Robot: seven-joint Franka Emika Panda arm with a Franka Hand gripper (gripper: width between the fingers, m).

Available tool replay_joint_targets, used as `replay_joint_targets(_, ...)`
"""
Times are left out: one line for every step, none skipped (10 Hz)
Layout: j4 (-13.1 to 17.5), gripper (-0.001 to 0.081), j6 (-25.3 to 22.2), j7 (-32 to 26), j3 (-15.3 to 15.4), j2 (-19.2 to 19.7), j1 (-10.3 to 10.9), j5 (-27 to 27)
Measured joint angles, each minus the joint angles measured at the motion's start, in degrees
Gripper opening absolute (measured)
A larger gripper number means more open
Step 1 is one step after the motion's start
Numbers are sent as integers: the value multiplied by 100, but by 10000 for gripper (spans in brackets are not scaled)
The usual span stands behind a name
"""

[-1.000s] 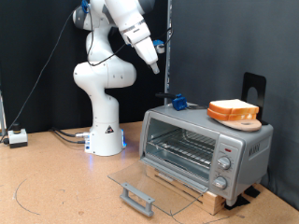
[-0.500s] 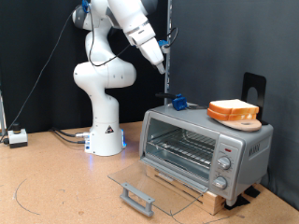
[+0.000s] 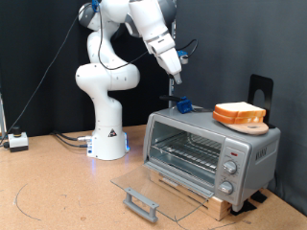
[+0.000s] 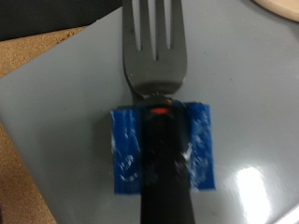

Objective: Make a piece of toast with the oven

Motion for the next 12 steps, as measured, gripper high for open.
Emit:
replay_joint_targets(-40,809,56,0,141,3,1,102)
replay_joint_targets(-82,809,141,0,277,17,0,187)
replay_joint_targets(-117,809,237,0,408,60,-1,267)
replay_joint_targets(-153,809,351,0,531,124,-3,344)
replay_joint_targets(-179,809,446,0,639,201,-5,401)
replay_joint_targets(-197,809,551,-5,739,289,-7,464)
replay_joint_targets(-213,809,637,-15,827,378,-7,515)
replay_joint_targets(-230,809,712,-30,907,460,-7,560)
replay_joint_targets(-251,809,767,-49,982,523,-4,593)
replay_joint_targets(-280,809,791,-67,1050,562,0,636)
replay_joint_targets(-314,809,812,-72,1124,576,4,685)
replay_joint_targets(-346,809,858,-72,1214,580,5,742)
